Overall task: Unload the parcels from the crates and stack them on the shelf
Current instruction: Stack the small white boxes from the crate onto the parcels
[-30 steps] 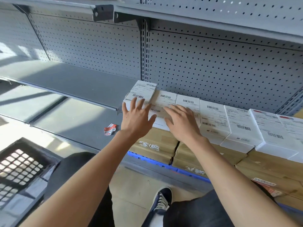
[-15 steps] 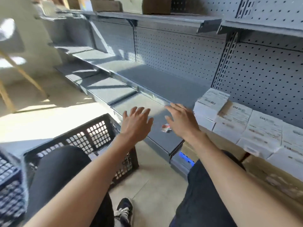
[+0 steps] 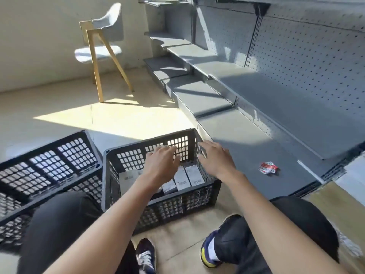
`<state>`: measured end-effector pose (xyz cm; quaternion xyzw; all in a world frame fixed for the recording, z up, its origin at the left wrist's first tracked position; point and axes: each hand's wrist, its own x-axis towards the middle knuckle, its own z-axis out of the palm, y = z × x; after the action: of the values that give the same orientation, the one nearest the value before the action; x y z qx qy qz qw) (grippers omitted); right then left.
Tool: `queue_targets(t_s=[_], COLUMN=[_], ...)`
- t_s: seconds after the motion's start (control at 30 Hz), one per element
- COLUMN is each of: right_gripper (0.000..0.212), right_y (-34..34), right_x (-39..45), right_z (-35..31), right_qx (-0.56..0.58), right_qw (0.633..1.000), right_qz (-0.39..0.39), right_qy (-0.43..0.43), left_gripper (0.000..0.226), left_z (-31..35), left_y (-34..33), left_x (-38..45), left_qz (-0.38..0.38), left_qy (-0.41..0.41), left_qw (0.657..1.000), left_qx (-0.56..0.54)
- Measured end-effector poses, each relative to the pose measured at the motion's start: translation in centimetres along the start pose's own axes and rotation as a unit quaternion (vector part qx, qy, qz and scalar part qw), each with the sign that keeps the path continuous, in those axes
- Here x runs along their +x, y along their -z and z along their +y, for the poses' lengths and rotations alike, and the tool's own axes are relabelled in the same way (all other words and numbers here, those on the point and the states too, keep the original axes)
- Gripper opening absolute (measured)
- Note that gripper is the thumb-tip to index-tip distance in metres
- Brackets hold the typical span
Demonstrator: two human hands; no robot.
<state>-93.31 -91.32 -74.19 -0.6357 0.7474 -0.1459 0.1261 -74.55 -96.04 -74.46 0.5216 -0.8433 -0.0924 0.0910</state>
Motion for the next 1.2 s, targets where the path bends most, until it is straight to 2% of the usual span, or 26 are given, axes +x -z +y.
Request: queue_targets(t_s=[0.3, 0.6, 0.83, 0.93, 1.2], right_gripper=[0.052, 0.058, 0.055, 0.062, 0.082], right_y=[-9.9, -22.5, -29.3, -32.0, -39.0], right_x=[5.7, 14.1, 17.5, 18.7, 20.0], right_z=[-1.9, -2.5, -4.3, -5.1, -6.7], right_qx=[-0.011, -0.033, -0.017, -0.011, -0.022], right_qw=[0.984, 0.952, 0.940, 0.934, 0.908], right_qz=[-0.167, -0.303, -0.342, -0.356, -0.417], right_qy=[-0.056, -0.029, 0.014, 0.024, 0.030], left_gripper=[0.045, 0.054, 0.060, 0.066, 0.079], left_z=[-10.2, -19.2, -23.9, -25.4, -26.7], left_y=[-7.5, -16.6, -21.3, -23.2, -26.5], left_x=[3.0, 5.3, 5.6, 5.4, 4.8], left_qz=[-0.078, -0.188, -0.185, -0.178, -0.194], left_qy=[0.100, 0.235, 0.336, 0.357, 0.348], left_qw=[0.992, 0.952, 0.920, 0.914, 0.916], left_qx=[-0.024, -0.054, -0.080, -0.076, -0.042])
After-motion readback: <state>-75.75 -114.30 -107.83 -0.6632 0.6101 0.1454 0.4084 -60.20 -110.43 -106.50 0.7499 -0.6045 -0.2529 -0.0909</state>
